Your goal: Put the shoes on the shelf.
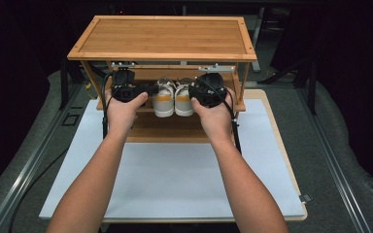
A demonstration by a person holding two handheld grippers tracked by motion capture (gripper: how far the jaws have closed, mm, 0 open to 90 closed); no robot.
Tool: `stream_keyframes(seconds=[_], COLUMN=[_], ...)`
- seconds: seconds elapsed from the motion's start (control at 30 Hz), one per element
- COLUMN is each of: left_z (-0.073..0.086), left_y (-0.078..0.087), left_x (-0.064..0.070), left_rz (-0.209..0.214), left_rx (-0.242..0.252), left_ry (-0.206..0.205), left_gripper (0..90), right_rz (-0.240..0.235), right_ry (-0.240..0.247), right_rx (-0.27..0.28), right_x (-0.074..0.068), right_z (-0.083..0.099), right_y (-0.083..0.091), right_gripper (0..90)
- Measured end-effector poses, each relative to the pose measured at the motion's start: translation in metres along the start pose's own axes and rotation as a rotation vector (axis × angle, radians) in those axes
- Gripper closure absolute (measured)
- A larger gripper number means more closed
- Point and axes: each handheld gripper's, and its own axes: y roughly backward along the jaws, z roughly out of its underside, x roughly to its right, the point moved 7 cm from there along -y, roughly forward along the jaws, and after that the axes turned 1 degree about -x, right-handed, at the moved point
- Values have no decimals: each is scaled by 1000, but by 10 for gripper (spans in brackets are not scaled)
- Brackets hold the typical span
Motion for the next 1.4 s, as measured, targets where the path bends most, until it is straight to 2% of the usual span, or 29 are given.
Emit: stream_keyframes(seconds=[0.1,0.17,0.37,0.47,0.53,0.67,0.73,0.9,1.03,1.07,1.13,1.27,1.4], left_z=[0,3,15,18,21,26,28,32,32,32,32,30,28], left_y=[9,13,9,4,-1,-8,-12,-20,-20,-20,-21,-21,-24], left_x=[0,-4,-18,-21,-22,-24,-24,-22,-19,-19,-19,-18,-19], left_rz=[2,-8,-23,-22,-19,-14,-13,20,-1,-1,-3,-10,-25], left_rx=[17,13,-17,-12,-16,-31,-39,-41,-34,-35,-35,-43,-42], left_ry=[3,2,25,30,28,19,17,15,-2,-5,-20,-49,-61], left_gripper=[546,567,627,660,713,818,845,886,896,897,898,900,900], right_rz=[2,6,29,26,30,2,-18,-34,-85,-60,-53,-86,-84], right_ry=[0,2,-19,-36,-29,-55,-71,-73,-59,-52,-48,-56,-72], right_rx=[2,-1,9,-23,-39,-54,-49,-48,-60,-57,-47,-55,-47], right_x=[-1,0,11,21,24,30,30,29,18,17,15,16,15], right_z=[2,3,7,16,22,31,33,34,36,36,35,35,34], right_y=[4,6,10,5,-1,-10,-13,-17,-23,-24,-26,-26,-28], right_gripper=[643,644,671,732,784,870,884,899,900,900,900,900,900])
